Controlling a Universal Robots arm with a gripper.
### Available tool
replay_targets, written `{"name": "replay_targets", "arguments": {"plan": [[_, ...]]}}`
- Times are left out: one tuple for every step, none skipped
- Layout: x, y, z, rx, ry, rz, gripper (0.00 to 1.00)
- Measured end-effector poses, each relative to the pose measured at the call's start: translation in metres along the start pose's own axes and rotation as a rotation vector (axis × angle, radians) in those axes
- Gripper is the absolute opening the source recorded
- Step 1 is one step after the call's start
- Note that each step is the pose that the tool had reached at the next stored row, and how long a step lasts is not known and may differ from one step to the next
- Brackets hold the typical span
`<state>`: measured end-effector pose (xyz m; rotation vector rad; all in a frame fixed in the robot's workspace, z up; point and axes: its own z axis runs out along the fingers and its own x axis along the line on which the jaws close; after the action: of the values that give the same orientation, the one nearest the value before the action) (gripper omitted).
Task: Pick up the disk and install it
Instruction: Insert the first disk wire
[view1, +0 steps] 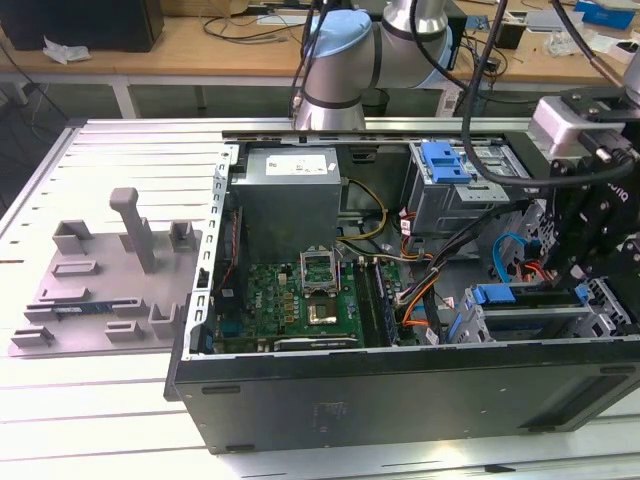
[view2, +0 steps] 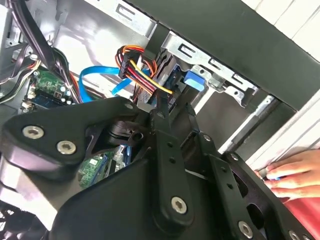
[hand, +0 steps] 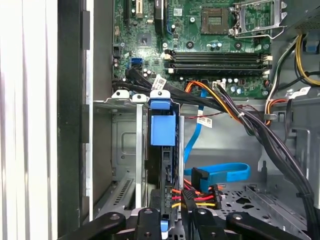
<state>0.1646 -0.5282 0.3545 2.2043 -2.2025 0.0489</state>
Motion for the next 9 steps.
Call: {"name": "replay_targets", "arguments": {"plan": [[0.0001, 0.0, -0.0023, 0.0, 0.0, 0.0, 0.3], [0.0005, 0.0, -0.0128, 0.0, 0.0, 0.0, 0.3], [0.0009, 0.0, -0.0218, 0.0, 0.0, 0.0, 0.3], [0.001, 0.0, -0.0243, 0.0, -0.0001, 0.0, 0.3], [0.001, 0.0, -0.0261, 0.0, -0.0001, 0.0, 0.3], [0.0011, 0.0, -0.0277, 0.0, 0.0, 0.0, 0.3], [0.0012, 0.0, -0.0284, 0.0, -0.0002, 0.0, 0.3], [0.0012, 0.0, -0.0294, 0.0, 0.0, 0.0, 0.3], [0.0012, 0.0, -0.0298, 0.0, -0.0001, 0.0, 0.3]]}}
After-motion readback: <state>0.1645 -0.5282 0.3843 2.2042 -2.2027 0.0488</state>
